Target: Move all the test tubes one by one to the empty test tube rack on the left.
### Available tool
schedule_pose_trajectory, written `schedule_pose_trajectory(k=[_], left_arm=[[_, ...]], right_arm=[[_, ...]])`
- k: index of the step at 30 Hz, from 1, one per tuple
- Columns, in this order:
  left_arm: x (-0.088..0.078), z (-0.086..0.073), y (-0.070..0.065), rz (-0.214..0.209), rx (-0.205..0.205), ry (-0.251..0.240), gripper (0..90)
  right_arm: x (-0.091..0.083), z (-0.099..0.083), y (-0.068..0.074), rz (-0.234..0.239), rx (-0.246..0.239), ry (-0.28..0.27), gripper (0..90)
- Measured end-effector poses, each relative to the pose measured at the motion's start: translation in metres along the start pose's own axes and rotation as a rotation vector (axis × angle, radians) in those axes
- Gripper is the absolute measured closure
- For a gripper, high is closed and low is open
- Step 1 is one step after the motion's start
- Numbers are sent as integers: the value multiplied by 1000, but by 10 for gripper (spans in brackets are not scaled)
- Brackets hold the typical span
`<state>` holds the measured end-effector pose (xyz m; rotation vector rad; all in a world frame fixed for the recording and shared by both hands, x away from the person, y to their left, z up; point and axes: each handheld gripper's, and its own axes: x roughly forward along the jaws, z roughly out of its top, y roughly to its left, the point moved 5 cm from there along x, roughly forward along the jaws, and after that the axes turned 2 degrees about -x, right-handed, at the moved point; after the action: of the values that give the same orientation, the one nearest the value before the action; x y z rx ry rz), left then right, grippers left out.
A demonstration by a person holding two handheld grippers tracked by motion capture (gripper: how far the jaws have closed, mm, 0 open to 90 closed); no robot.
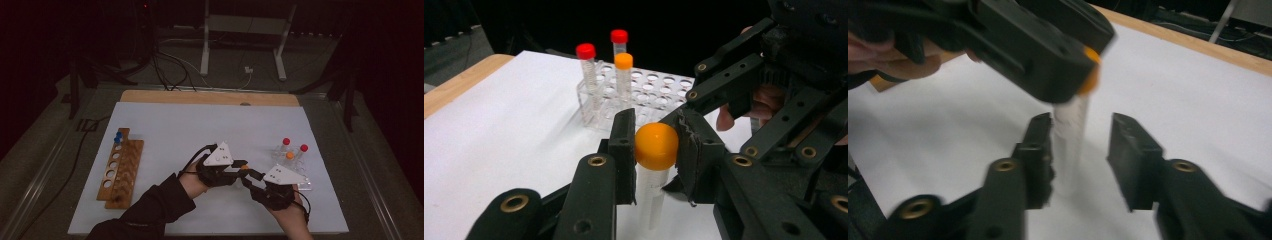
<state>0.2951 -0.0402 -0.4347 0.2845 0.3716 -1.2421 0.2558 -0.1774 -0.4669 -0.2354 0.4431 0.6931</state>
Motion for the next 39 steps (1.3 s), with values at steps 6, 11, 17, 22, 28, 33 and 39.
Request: schedule_pose_trajectory(k=[6, 11, 17, 22, 28, 33, 39], left_arm=[[-17, 3, 10, 34, -7, -13, 719], [-35, 6, 20, 69, -9, -21, 719], [-63, 8, 33, 128, -12, -21, 719], [-91, 7, 44, 192, -21, -22, 719], [-127, 4, 58, 271, -35, -29, 719], [-155, -6, 68, 337, -54, -21, 719], [-189, -22, 81, 418, -82, -12, 720]], right_arm=[[-5, 1, -5, -2, 19, -37, 371], [-11, 3, -8, -16, 39, -71, 218], [-15, 4, -11, -2, 55, -92, 46], [-17, 5, -10, 18, 58, -106, 1], [-19, 7, -9, 24, 55, -123, 0], [-20, 8, -8, 30, 59, -132, 0], [-20, 8, -8, 29, 62, -132, 0]])
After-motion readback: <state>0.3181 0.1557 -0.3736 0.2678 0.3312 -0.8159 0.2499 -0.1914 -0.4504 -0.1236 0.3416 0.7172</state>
